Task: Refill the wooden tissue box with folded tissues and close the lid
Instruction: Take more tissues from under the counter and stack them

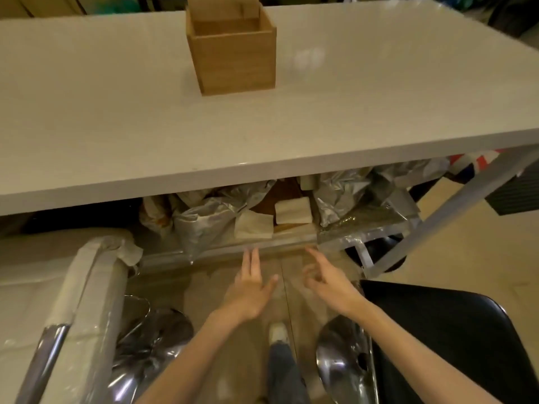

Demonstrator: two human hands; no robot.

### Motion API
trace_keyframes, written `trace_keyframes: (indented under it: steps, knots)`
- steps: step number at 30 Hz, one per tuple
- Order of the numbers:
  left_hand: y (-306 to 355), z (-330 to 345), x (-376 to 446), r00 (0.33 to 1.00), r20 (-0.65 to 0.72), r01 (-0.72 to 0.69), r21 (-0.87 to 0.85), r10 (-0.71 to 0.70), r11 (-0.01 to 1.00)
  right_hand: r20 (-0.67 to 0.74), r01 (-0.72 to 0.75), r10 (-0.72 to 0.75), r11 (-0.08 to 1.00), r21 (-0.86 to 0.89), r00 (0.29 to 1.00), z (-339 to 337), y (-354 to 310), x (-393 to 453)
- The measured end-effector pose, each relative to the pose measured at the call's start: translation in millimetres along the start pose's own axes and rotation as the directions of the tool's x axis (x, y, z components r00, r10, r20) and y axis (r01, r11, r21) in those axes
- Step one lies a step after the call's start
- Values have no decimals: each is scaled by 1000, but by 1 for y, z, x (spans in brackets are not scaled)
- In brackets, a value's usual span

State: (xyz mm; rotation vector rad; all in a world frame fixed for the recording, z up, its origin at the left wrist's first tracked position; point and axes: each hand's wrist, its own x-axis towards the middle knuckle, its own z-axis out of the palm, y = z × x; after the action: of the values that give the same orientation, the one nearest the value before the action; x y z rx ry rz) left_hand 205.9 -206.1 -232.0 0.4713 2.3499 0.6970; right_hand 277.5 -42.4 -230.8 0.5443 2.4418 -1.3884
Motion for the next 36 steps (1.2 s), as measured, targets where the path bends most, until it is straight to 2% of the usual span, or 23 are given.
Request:
trace_keyframes:
  steps: [2, 4, 7, 9, 10, 12, 14, 16, 18, 20, 23, 24, 26, 28, 33, 34, 36]
  knots:
    - [2, -8, 19, 988, 153, 59, -181, -31, 982, 74, -46, 41, 997, 62, 996, -7, -2, 19]
    - [0, -15, 48, 961, 274, 111, -252, -39, 961, 149, -86, 78, 995, 51, 986, -17, 2, 46]
    - [-4, -24, 85, 963, 261, 127, -238, -62, 963, 191, -71, 77, 997, -37, 979, -28, 6, 87]
    - [-6, -31, 111, 973, 213, 118, -128, -89, 985, 151, -58, 72, 994, -96, 986, -30, 11, 120]
    - [-7, -33, 122, 982, 170, 94, -54, -83, 994, 110, -33, 57, 978, -207, 992, -31, 14, 136]
    - [-14, -32, 145, 997, 56, 48, 15, -48, 999, 35, 3, 13, 908, -420, 999, -27, 22, 165]
    - [-23, -25, 167, 995, -97, 15, 34, -12, 999, -40, 10, -36, 850, -526, 999, -21, 31, 187]
    - [-35, -13, 193, 981, -185, -21, 181, 55, 983, -88, 43, -135, 745, -666, 987, -14, 42, 209]
    - [-53, 1, 216, 971, -184, -75, 363, 150, 929, -90, 74, -220, 640, -765, 971, -6, 55, 227]
    - [-70, 15, 233, 940, -163, -171, 536, 300, 826, -54, 104, -255, 565, -819, 965, 0, 69, 243]
    - [-85, 27, 241, 948, -76, -169, 701, 308, 693, 2, 105, -224, 452, -886, 975, 5, 87, 260]
    - [-92, 33, 245, 936, -88, -160, 754, 340, 637, 14, 103, -209, 420, -901, 978, 6, 92, 264]
    - [-102, 39, 251, 939, -106, -125, 782, 329, 610, 50, 115, -180, 371, -922, 982, 6, 98, 270]
    - [-110, 44, 259, 950, -75, -124, 798, 302, 589, 68, 122, -156, 372, -920, 985, 6, 103, 275]
    - [-119, 43, 277, 905, -97, -145, 845, 415, 514, 91, 146, -169, 346, -927, 981, 2, 106, 282]
    - [-116, 40, 276, 907, -94, -132, 861, 409, 491, 94, 150, -178, 330, -932, 979, 1, 106, 284]
    - [-106, 39, 269, 952, -42, -122, 858, 304, 499, 102, 159, -193, 306, -939, 976, -2, 105, 288]
